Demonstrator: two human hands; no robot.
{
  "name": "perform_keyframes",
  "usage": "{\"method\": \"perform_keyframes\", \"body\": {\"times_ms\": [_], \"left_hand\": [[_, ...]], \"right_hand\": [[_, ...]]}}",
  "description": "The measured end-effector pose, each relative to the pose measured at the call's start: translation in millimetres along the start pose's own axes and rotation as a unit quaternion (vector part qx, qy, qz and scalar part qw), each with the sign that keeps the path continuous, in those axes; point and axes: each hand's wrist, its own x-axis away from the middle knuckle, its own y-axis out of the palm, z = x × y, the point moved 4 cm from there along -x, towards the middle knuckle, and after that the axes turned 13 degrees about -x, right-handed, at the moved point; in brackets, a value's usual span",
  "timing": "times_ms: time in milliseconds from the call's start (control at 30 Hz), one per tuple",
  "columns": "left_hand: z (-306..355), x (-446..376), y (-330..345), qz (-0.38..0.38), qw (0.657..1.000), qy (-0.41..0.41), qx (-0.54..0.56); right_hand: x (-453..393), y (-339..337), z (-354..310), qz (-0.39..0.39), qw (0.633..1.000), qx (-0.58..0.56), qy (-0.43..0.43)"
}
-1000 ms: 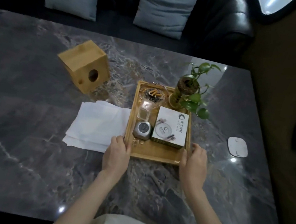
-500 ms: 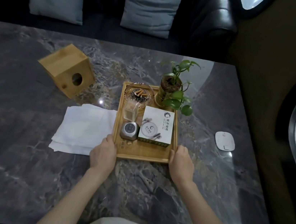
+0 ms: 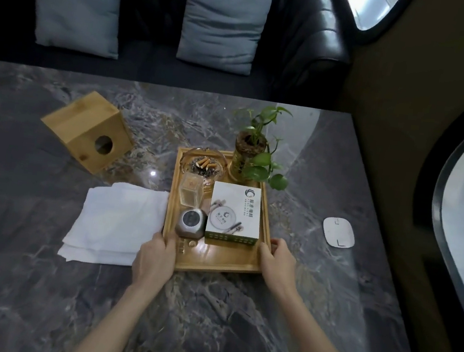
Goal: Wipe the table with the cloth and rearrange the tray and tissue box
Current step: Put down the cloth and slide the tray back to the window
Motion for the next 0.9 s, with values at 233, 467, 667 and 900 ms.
{"method": "perform_keyframes", "body": {"times_ms": [233, 467, 667, 900], "left_hand": [[4, -1, 10, 0.041, 0.999, 0.001, -0.023], [6, -2, 11, 0.076, 0.997, 0.025, 0.004], [36, 4, 1, 0.103, 0.992, 0.058, 0.043], [89, 8, 4, 0.144, 0.982, 0.104, 0.064]], "right_hand": [[-15, 7, 4, 0.057, 0.996, 0.061, 0.023], [-13, 5, 2, 0.095, 0.995, 0.027, -0.036], [-24, -21, -12, 0.113, 0.99, -0.025, -0.084], [-33, -76, -26, 0.164, 0.98, -0.049, -0.105]]}}
